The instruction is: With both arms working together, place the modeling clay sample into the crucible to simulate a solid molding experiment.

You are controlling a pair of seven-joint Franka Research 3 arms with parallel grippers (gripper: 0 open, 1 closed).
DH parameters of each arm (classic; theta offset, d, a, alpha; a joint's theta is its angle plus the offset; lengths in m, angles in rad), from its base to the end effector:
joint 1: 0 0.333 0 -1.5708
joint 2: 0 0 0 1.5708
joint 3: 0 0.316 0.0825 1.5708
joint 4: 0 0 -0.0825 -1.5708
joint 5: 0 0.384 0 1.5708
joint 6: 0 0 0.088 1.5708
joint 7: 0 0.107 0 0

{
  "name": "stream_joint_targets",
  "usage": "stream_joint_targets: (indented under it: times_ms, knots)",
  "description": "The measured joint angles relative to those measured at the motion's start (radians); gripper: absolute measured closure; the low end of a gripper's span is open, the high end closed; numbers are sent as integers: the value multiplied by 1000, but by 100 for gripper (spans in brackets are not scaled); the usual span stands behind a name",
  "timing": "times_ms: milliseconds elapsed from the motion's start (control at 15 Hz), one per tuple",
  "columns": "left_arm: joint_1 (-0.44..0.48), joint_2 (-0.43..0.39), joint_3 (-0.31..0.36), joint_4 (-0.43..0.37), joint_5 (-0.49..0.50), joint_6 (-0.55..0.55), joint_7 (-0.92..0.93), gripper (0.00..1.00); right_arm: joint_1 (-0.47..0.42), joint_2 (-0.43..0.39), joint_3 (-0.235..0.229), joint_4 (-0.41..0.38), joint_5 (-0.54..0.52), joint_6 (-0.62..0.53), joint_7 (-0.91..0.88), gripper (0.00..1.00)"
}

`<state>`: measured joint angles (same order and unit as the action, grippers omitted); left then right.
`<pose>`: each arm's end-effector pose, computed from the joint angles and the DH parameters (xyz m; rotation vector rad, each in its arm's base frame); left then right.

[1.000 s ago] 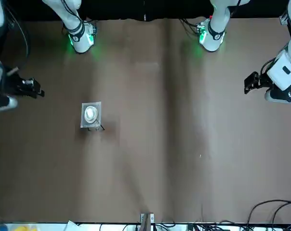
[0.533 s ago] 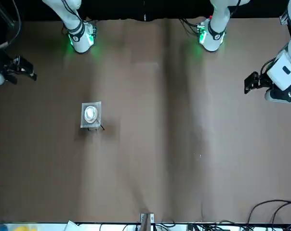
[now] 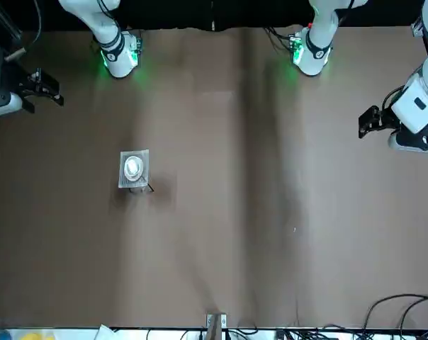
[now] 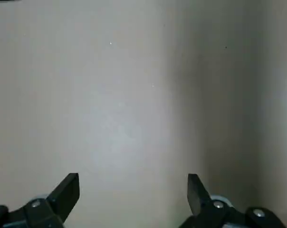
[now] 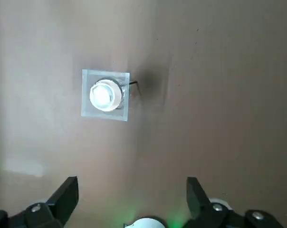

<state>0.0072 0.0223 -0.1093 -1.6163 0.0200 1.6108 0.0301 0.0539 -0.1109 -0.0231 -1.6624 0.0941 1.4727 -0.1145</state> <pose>0.5605 -0.0547 0.5941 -3.1158 0.2080 0.0422 0.5081 0.0258 0.6330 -3.0311 -0.2294 0.1136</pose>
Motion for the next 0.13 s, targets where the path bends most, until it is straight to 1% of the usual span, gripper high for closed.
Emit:
stream_joint_targets:
  times_ms: [133]
  knots:
    - [0, 3, 0, 0, 0, 0, 0, 0, 1, -8, 0, -12, 0, 1, 0, 0]
